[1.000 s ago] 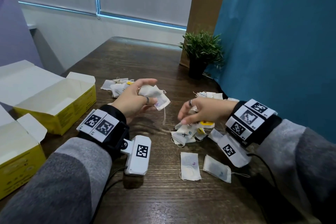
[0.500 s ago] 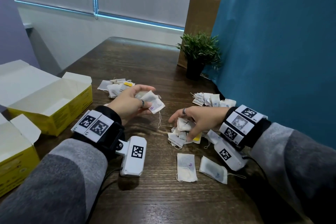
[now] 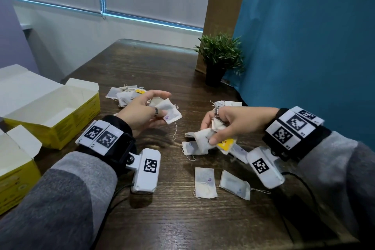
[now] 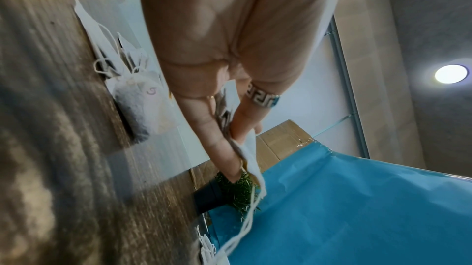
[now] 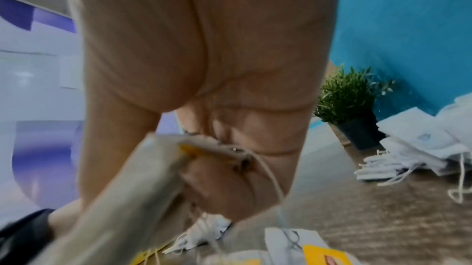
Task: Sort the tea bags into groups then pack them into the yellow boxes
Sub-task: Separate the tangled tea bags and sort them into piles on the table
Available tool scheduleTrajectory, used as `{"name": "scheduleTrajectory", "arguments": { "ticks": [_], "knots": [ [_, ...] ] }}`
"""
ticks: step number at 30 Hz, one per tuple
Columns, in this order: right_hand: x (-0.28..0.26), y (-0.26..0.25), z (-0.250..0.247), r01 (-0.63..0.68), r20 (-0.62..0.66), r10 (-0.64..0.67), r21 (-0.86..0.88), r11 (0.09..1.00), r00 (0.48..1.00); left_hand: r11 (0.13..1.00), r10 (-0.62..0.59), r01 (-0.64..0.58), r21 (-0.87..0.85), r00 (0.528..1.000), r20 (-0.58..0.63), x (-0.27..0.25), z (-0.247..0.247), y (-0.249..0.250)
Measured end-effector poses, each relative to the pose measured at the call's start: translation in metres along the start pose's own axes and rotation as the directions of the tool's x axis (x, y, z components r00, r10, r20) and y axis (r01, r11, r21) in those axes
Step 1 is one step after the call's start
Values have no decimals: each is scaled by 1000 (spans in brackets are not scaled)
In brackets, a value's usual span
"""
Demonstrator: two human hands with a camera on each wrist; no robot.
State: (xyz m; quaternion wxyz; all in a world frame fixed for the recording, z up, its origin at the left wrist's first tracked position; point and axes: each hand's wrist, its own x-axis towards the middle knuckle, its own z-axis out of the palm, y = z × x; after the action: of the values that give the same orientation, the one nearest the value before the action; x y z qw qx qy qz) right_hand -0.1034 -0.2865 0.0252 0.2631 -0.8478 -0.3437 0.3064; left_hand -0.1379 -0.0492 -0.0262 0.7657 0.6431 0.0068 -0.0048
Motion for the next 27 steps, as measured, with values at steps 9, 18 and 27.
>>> {"name": "scheduleTrajectory", "arguments": {
  "ticks": [9, 18, 27],
  "knots": [
    [2, -14, 45, -24, 216, 113, -374, 927, 970, 1000, 1, -1, 4, 1000, -27, 1, -1, -2],
    [3, -27, 20, -16, -31, 13, -84, 996, 999, 996, -76, 78, 31, 996, -46, -3, 5, 4],
    [36, -18, 2, 142, -446, 95, 468, 872, 890, 995, -6, 18, -97, 992, 128, -17, 28, 18]
  ]
}}
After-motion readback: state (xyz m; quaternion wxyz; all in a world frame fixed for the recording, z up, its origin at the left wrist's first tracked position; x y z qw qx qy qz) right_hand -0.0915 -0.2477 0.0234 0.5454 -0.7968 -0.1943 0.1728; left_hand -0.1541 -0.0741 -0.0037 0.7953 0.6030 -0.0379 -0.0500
